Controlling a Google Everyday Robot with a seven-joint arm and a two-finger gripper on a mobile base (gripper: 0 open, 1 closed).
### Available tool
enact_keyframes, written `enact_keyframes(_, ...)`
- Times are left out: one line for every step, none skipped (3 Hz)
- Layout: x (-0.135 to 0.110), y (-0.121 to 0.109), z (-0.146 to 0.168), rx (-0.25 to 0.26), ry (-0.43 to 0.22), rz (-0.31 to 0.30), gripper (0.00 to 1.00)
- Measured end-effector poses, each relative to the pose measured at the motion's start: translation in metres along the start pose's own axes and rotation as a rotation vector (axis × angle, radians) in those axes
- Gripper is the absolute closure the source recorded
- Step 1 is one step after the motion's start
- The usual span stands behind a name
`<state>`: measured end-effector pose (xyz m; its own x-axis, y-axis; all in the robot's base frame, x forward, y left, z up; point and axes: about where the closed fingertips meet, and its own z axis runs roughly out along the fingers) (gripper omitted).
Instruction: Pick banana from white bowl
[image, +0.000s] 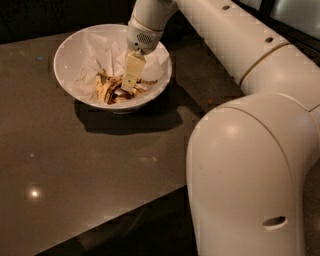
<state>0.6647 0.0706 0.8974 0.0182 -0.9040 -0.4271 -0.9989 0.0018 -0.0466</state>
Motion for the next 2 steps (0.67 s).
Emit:
enact_keyframes(0.0028, 0.0016, 0.0055, -0.009, -0.019, 0.007, 0.28)
enact_keyframes(0.0047, 0.0026, 0.0094, -0.021, -0.031, 0.004, 0.30)
